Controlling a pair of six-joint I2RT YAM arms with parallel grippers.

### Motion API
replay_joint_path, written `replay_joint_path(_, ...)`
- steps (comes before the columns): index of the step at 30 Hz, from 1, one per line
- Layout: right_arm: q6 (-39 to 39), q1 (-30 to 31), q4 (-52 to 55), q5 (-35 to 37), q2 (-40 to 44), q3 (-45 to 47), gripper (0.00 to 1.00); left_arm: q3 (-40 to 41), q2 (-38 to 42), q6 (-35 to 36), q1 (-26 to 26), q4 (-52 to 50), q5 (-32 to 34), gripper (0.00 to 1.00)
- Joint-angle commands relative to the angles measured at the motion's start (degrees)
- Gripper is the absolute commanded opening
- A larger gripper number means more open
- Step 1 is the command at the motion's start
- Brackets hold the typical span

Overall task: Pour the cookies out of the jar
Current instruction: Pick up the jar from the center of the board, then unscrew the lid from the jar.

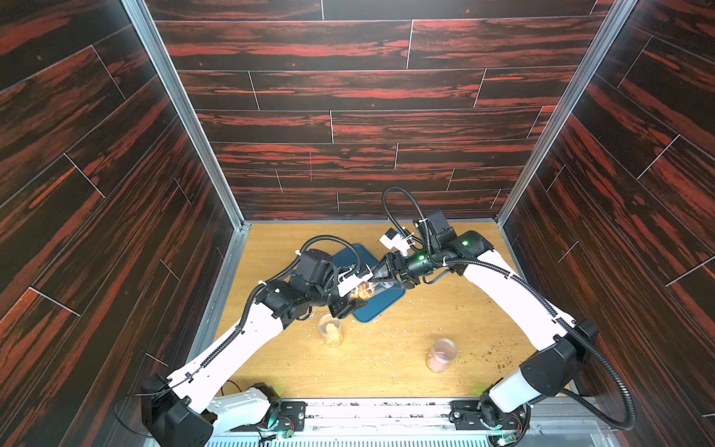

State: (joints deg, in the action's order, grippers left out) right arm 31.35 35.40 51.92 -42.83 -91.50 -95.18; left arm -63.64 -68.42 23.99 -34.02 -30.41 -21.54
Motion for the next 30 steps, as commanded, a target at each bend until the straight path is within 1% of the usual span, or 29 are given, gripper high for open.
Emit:
replay_joint_path(1, -0.11, 0.46, 0.64, -1.07, -0.69, 0.1, 0.77, 0.77, 1.89, 0.37, 0.45, -0.61, 0.71, 0.36)
replay_joint_path(5, -0.13, 0.41, 0.39, -0.68, -0.69, 0.21, 0.77, 1.07, 1.91, 0.45, 0.39, -0.74, 0.4, 0.32)
replay_joint_path(12, 0.24, 0.45, -0.33, -0.52, -0.69, 0.27, 0.78, 1.8, 2.64, 0.18, 0.42, -0.7, 0.44, 0.3)
replay_joint_path(22, -0.75, -1.25, 2.16, 0.68, 1.34, -0.4, 0.78, 2.6, 3.6, 0.36, 0.39, -0.88, 0.88, 0.3)
replay_joint_path(30, 0.32, -2.0, 0.94, -1.5, 1.33, 0.19, 0.78, 3.0, 4.43, 0.62, 0.42, -1.22, 0.8, 0.3)
